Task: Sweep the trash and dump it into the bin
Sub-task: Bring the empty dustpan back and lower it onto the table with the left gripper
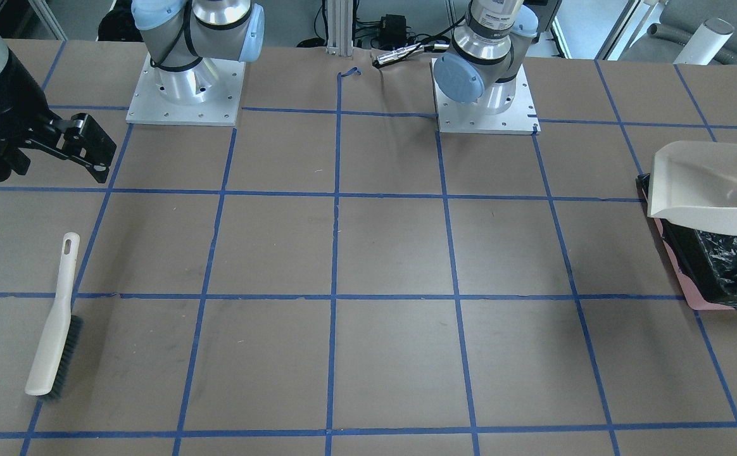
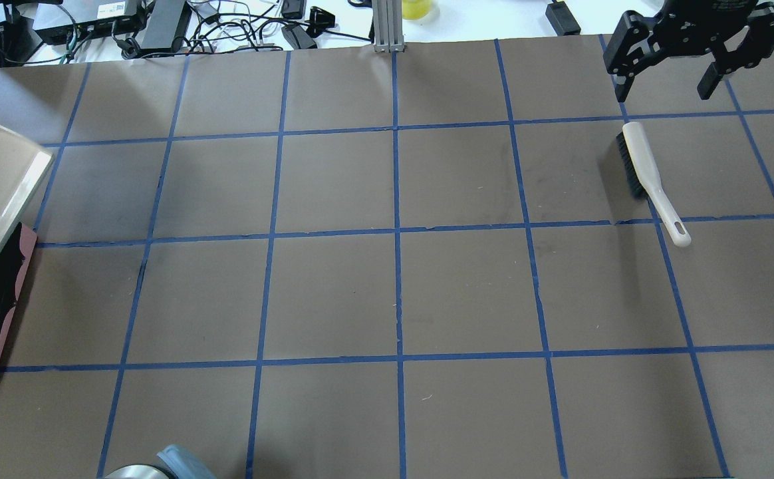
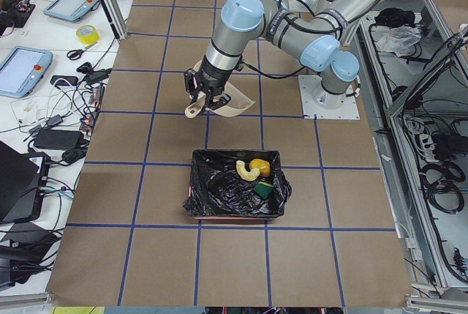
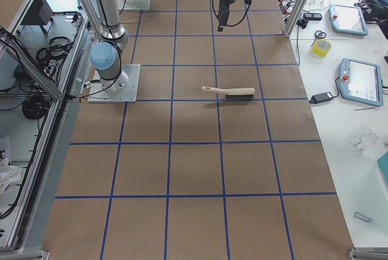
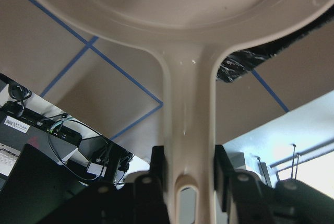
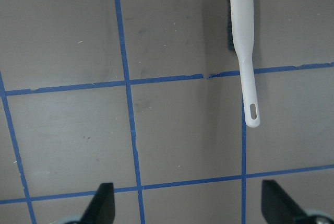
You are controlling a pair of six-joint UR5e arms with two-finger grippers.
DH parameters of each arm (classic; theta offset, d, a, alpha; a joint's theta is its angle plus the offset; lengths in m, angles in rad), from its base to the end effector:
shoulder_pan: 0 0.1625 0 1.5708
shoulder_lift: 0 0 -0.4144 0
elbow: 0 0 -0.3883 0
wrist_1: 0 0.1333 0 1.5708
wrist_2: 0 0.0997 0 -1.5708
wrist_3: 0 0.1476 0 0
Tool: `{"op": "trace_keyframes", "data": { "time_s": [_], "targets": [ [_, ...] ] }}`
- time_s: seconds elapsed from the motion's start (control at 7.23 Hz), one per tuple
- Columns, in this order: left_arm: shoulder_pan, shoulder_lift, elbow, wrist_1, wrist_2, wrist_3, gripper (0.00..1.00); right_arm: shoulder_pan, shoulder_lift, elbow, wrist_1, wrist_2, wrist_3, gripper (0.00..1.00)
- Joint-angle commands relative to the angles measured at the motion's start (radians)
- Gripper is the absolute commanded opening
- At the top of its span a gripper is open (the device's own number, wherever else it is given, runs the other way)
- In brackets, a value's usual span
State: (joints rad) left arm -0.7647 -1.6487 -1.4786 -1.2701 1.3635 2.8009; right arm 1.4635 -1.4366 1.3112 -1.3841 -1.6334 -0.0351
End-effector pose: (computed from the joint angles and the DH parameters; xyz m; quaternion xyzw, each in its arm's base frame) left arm 0.2908 -0.5058 0.4747 0.8340 0.5193 -0.0635 0.1754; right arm 0.0665 -0.5414 0.4686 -0.0351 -0.9984 -0.0328 0.0290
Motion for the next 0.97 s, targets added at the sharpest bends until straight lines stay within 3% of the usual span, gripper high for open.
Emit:
{"op": "trace_keyframes", "data": {
  "time_s": [0.0, 0.69, 0.83],
  "targets": [
    [-0.14, -0.04, 0.03, -0.04, 0.029, -0.191, 0.0, 0.003, -0.019, 0.02, -0.102, 0.006, 0.004, 1.0],
    [-0.419, -0.245, 0.053, -0.046, 0.032, -0.687, 0.0, 0.014, -0.033, 0.114, -0.184, 0.024, 0.008, 1.0],
    [-0.462, -0.288, 0.087, -0.04, 0.119, -0.73, 0.0, 0.014, -0.034, 0.123, -0.185, 0.024, 0.004, 1.0]
  ]
}}
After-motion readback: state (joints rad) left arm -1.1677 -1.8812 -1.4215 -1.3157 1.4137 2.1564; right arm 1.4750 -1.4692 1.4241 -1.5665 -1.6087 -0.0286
